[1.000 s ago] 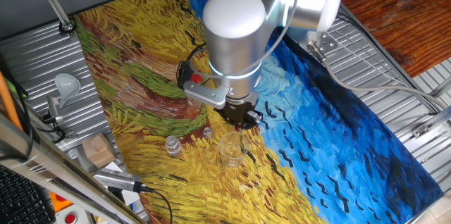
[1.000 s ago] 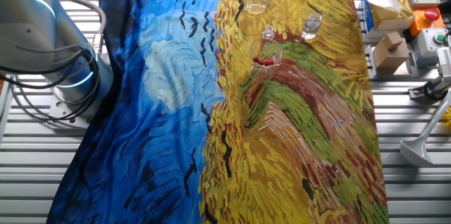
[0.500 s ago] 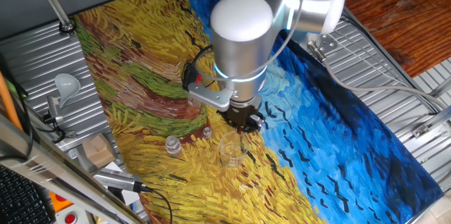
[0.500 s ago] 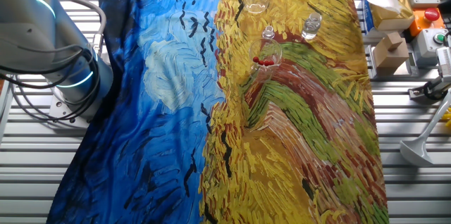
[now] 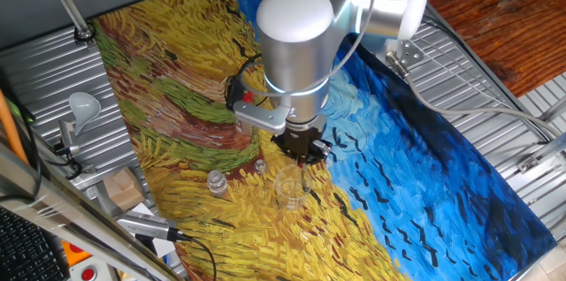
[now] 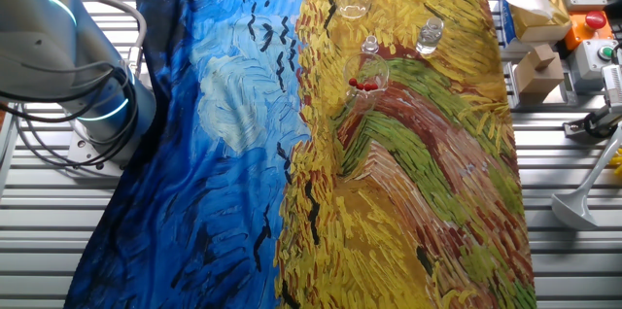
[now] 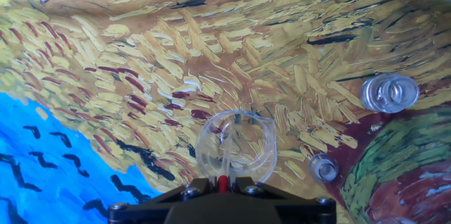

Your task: Transfer liquid using a dropper

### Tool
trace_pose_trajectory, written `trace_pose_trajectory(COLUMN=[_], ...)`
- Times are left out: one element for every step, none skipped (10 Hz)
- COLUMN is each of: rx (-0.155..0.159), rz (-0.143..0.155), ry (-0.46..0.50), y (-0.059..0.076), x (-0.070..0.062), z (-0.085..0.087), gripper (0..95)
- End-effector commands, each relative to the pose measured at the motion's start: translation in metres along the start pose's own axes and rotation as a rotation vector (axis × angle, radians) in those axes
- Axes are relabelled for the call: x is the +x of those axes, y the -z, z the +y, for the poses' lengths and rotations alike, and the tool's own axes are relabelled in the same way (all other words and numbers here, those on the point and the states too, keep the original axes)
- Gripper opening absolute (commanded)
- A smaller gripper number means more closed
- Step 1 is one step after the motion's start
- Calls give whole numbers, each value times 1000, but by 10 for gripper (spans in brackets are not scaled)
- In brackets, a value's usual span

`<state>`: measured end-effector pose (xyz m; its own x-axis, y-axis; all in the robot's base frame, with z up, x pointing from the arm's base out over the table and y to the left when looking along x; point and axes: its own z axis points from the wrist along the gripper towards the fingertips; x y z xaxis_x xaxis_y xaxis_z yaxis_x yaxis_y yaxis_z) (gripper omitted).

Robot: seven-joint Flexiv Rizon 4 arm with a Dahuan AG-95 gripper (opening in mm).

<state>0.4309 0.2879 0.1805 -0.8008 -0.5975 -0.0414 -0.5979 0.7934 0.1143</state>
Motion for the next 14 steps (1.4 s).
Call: trace_pose_trajectory(rx=[7,11,12,15,18,21,28,30,34,37,32,31,38,46], rz=[4,4,5,2,0,-1,-5,-5,-6,-3,-6,-2,8,14], ry=[-8,-11,-9,-7,-6,-5,-5,-2,-1,-5,-7,-5,-5,-4], y=[-2,-7,-9,-14,-17,-21,-25,-26,-29,-29,-29,-29,-29,-29], x=[-3,-4,-4,-4,-4,-4,-4,-4,-4,-4,-4,-4,-4,-4], z=[2,3,3,2,1,1,0,0,-1,-1,-1,-1,-1,-1], gripper=[0,0,0,0,0,0,0,0,0,0,0,0,0,0])
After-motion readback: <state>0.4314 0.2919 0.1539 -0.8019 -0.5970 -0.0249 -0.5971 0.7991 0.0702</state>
